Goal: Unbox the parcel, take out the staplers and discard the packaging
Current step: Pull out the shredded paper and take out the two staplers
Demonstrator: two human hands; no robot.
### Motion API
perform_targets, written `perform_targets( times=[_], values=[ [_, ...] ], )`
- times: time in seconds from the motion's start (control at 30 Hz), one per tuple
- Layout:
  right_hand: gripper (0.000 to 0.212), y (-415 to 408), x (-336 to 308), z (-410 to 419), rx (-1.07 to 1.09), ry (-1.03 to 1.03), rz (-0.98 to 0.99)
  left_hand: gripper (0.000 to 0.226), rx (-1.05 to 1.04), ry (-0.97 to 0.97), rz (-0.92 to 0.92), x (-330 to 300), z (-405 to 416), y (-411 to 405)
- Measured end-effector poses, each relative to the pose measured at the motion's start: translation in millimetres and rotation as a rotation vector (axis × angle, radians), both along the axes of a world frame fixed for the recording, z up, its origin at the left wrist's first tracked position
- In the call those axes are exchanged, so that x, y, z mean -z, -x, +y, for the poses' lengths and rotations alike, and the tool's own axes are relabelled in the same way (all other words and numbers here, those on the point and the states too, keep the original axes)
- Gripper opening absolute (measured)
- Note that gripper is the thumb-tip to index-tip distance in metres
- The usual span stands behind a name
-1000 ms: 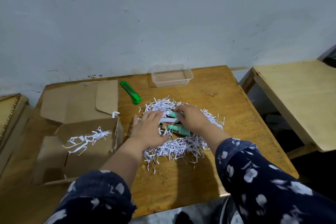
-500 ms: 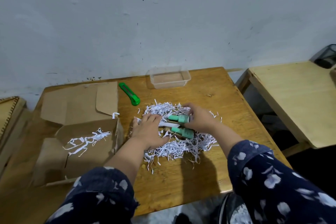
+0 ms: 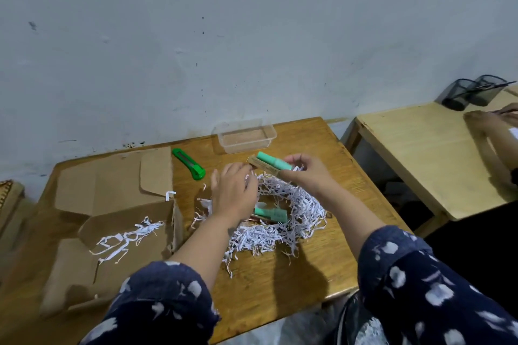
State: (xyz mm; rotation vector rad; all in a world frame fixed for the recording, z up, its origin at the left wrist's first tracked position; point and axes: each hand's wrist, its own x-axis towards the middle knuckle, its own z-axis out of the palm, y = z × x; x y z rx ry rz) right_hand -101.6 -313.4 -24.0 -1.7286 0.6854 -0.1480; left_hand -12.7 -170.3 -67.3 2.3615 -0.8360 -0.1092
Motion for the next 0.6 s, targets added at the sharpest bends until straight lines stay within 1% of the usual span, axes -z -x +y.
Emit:
perform_targets(
  times=[0.07, 0.1, 0.13, 0.2, 0.27, 0.33, 0.4, 0.47, 0.53, 0.57, 0.6],
  values=[
    [0.032, 1.5, 4.7, 9.0, 0.033, -0.021, -0.035, 0.045, -0.047, 0.191, 0.256, -7.6, -9.3, 3.2],
    [0.031, 1.8, 8.5, 13.1, 0.043, -0.009, -0.05, 0.043, -0.051, 0.292, 0.397, -8.9, -13.1, 3.9],
    [0.031, 1.6, 12.3, 17.2, 0.049, 0.015, -0.061, 0.041, -0.064, 0.367, 0.496, -8.9, -16.0, 4.0],
    [0.03, 1.7, 18.1, 25.8, 0.055, 0.065, -0.092, 0.037, -0.136, 0.429, 0.587, -5.6, -19.7, 1.9],
    [0.031, 1.4, 22.5, 32.3, 0.056, 0.147, -0.096, 0.029, -0.223, 0.451, 0.619, -1.5, -20.3, -1.5],
    [0.037, 1.8, 28.8, 34.8, 0.032, 0.213, -0.05, 0.021, -0.274, 0.454, 0.61, 2.0, -19.2, -6.0],
    [0.038, 4.2, 34.4, 35.1, 0.013, 0.301, 0.029, 0.024, -0.313, 0.453, 0.577, 2.6, -13.7, -11.4],
    [0.027, 7.2, 40.0, 32.9, 0.01, 0.419, 0.112, 0.025, -0.333, 0.467, 0.555, 2.6, -6.1, -19.0],
    [0.015, 9.6, 38.8, 32.3, -0.006, 0.507, 0.19, 0.016, -0.286, 0.479, 0.55, 1.0, 1.4, -23.8],
    [0.013, 8.5, 36.6, 32.9, -0.003, 0.55, 0.203, 0.012, -0.261, 0.474, 0.545, 0.1, 4.2, -25.7],
    [0.014, 6.1, 34.3, 33.5, 0.011, 0.589, 0.173, 0.011, -0.246, 0.466, 0.541, -1.1, 6.3, -26.6]
  ],
)
